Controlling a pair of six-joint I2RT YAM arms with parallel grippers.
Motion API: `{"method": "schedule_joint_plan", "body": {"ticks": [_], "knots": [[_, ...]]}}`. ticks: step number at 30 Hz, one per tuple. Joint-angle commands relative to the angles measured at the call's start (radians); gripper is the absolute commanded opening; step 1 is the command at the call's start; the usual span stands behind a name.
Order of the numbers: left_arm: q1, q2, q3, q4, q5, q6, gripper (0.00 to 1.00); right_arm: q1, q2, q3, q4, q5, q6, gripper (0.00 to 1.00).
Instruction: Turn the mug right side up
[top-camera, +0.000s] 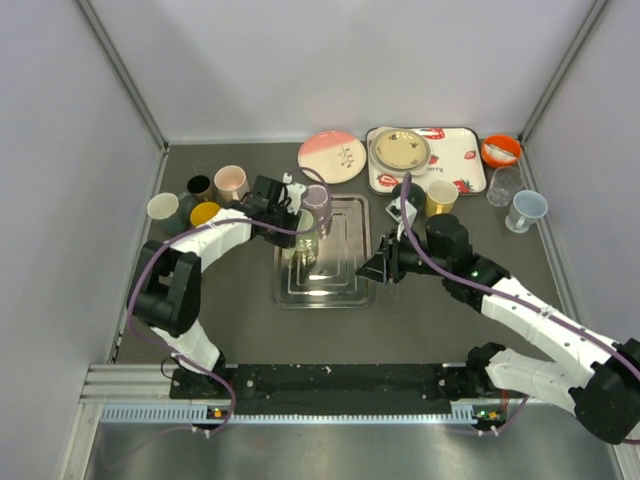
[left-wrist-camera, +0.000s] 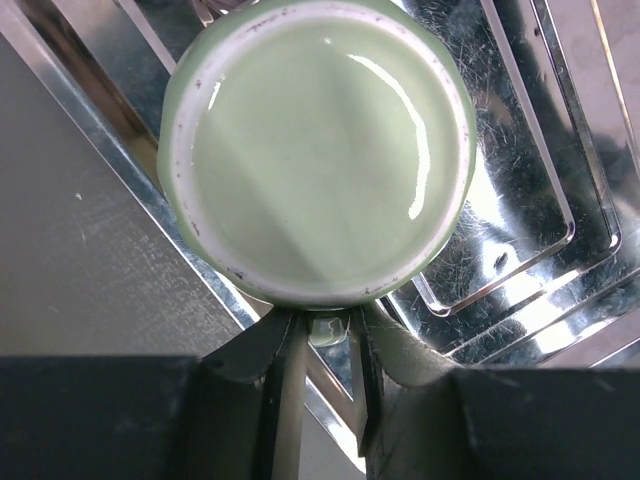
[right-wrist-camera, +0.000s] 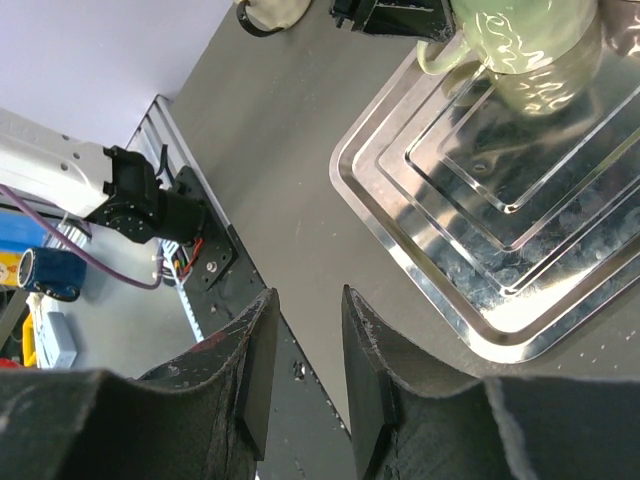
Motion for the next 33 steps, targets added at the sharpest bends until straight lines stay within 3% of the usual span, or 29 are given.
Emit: {"method": "schedule_joint_plan", "body": {"ticks": [1, 6, 16, 22, 27, 33], "knots": [[-0.017, -0.032, -0.004, 0.027, 0.010, 0.003, 0.22, 0.011, 0.000, 0.028, 0.021, 0.004, -0.015, 0.32], [-0.032, -0.053, -0.019, 0.004, -0.010, -0.009, 0.00, 0.009, -0.012, 0.029, 0.018, 0.006, -0.010, 0.32], [-0.066, -0.312, -0.082, -0.050, -0.084, -0.098, 0.00, 0.011, -0.014, 0.038, 0.005, 0.010, -0.007, 0.32], [-0.067, -0.476, -0.127, -0.023, -0.020, -0.190, 0.00, 0.012, -0.019, 0.029, 0.008, 0.018, 0.002, 0.32], [-0.067, -0.613, -0.237, 0.177, 0.094, -0.391, 0.00, 0.011, -0.052, -0.023, 0.085, 0.032, 0.077, 0.34], [-0.067, -0.752, -0.422, 0.624, 0.226, -0.713, 0.00, -0.032, -0.111, -0.128, 0.278, -0.073, 0.235, 0.43]]}}
